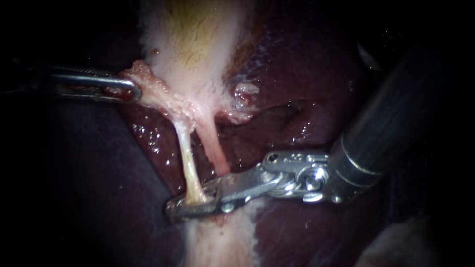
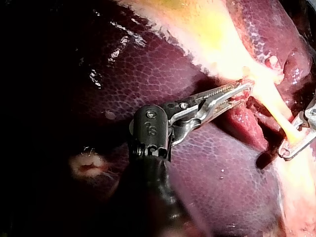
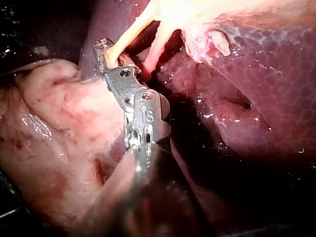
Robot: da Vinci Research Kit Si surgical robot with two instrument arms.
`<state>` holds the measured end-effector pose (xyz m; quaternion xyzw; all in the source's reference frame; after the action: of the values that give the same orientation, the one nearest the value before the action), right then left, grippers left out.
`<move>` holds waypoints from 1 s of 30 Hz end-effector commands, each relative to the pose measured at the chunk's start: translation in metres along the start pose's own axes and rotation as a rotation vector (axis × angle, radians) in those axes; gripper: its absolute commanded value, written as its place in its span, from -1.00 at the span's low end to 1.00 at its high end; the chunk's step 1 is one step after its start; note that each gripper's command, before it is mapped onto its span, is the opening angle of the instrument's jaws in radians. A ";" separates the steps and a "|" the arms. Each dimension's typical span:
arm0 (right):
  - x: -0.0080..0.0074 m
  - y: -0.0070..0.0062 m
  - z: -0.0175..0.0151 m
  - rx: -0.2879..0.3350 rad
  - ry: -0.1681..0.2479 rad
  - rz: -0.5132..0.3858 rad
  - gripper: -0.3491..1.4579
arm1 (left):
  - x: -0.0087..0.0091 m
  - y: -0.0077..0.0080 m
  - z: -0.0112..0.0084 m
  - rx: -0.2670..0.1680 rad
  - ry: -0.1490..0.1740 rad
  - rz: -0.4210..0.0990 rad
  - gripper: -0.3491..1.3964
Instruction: Going back first clip left tube
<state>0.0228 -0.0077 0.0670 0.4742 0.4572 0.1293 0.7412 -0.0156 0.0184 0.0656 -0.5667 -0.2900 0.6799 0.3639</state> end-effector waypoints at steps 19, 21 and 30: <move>0.0002 0.0005 0.0004 -0.072 0.059 -0.153 -0.18 | 0.0000 0.0000 -0.0001 -0.001 0.000 0.000 -1.00; 0.0003 0.0006 0.0005 -0.079 0.061 -0.176 -0.16 | 0.0000 0.0000 -0.0001 -0.001 0.000 0.000 -1.00; 0.0008 0.0024 0.0016 -0.226 0.103 -0.314 -0.06 | 0.0000 0.0000 0.0000 0.000 0.000 0.000 -1.00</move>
<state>0.0251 -0.0068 0.0689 0.2922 0.5484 0.0828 0.7791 -0.0156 0.0183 0.0655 -0.5669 -0.2903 0.6798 0.3636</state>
